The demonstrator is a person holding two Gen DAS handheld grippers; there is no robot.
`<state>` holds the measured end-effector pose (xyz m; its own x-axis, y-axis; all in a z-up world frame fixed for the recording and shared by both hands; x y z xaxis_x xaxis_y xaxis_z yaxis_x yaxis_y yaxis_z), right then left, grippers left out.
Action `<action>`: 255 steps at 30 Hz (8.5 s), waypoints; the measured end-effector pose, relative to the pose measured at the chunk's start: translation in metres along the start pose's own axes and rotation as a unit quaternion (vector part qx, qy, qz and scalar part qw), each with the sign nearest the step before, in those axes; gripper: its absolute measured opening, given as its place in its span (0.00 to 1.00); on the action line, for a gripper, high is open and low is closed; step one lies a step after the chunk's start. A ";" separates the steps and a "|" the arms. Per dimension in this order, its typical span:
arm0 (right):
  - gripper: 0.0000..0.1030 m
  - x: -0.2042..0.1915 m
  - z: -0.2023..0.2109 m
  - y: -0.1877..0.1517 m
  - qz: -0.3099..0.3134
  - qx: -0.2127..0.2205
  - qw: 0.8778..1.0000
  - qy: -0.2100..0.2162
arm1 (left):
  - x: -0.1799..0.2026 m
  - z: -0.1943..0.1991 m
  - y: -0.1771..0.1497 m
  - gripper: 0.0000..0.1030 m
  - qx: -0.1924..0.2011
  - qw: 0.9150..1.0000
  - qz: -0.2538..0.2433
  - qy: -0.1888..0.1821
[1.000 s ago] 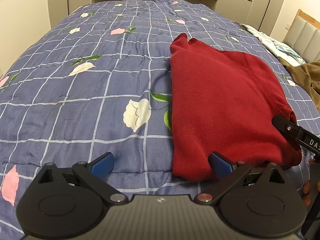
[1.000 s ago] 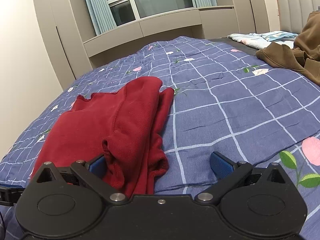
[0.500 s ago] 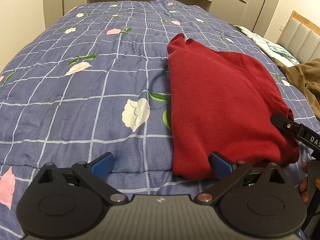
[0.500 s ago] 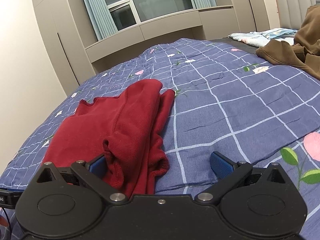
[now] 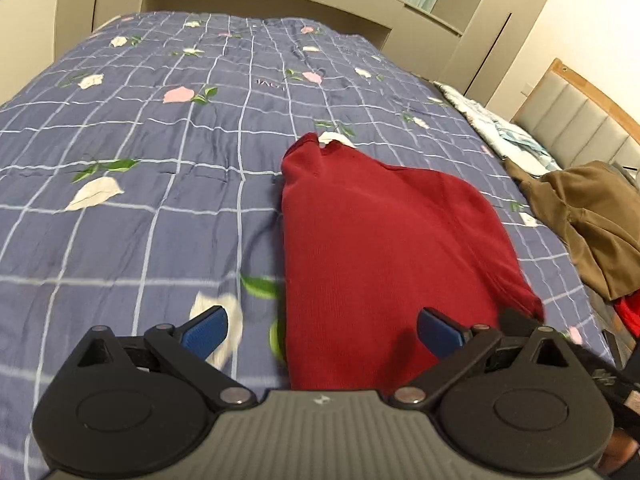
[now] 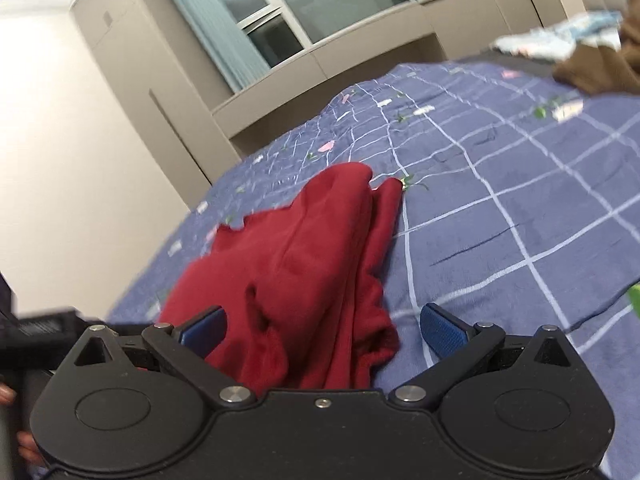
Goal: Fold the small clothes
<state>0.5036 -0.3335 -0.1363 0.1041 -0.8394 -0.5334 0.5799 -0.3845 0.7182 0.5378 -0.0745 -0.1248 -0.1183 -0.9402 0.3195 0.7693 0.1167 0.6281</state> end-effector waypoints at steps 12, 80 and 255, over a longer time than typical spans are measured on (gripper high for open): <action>1.00 -0.007 -0.006 -0.003 -0.021 -0.009 0.996 0.081 | -0.005 -0.032 -0.004 1.00 -0.018 1.000 -0.021 0.009; 0.38 -0.189 0.017 -0.114 0.099 -0.035 0.994 -0.027 | -0.117 0.129 -0.058 0.33 0.008 0.995 0.060 0.077; 1.00 -0.212 0.260 -0.196 0.259 0.133 0.955 -0.050 | -0.036 0.320 -0.252 0.99 0.179 0.969 -0.029 0.166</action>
<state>0.1584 -0.1799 -0.0476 0.2355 -0.9711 -0.0394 0.2447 0.0201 0.9694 0.1477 0.0326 -0.0681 0.0992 -0.9928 0.0679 0.4924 0.1082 0.8636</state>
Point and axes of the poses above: each gripper's, at about its wrist camera, not at the fingertips, and z roughly against the way its jaws point, x to its right, y to its top, the point moved 6 cm from there along -z, roughly the way its jaws point, and after that the axes turned 2 degrees about x, right-handed, at the moved point
